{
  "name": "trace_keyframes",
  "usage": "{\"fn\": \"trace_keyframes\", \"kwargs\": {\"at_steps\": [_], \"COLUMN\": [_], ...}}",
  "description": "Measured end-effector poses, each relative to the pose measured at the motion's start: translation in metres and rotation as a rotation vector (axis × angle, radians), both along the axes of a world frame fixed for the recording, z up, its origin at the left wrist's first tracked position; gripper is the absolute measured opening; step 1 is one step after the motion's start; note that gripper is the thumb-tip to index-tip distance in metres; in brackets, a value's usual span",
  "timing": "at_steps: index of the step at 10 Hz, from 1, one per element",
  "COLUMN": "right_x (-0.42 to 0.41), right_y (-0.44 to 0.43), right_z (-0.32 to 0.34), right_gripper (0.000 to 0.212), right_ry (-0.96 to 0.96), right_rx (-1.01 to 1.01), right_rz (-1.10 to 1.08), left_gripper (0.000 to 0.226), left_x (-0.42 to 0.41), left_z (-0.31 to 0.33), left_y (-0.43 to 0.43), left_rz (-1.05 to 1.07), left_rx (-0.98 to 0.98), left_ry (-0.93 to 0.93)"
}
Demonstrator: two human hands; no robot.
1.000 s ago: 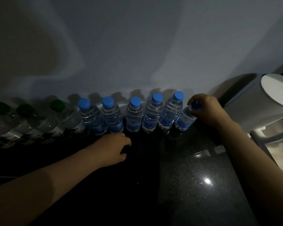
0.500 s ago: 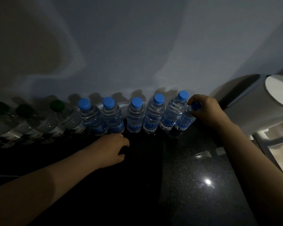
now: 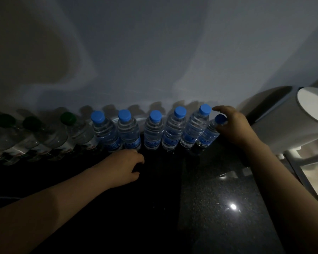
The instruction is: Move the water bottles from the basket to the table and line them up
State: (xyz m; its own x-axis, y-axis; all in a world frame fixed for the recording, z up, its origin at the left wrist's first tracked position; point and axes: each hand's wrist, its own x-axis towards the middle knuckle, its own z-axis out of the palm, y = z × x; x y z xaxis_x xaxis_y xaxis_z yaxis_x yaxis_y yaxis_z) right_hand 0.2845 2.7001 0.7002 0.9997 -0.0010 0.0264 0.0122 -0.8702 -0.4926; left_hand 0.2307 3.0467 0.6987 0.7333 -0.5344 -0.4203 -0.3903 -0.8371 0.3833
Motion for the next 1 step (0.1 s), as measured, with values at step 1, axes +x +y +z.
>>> {"fn": "trace_keyframes", "kwargs": {"at_steps": [1], "right_x": [-0.0125], "right_y": [0.0079], "right_z": [0.0126], "right_gripper": [0.058], "right_ry": [-0.029], "right_rx": [-0.028], "right_rz": [-0.026], "left_gripper": [0.036], "left_x": [-0.0037], "left_z": [0.0042], "left_y": [0.0032], "left_rz": [0.015], "left_rx": [-0.024], "left_ry": [0.009]}}
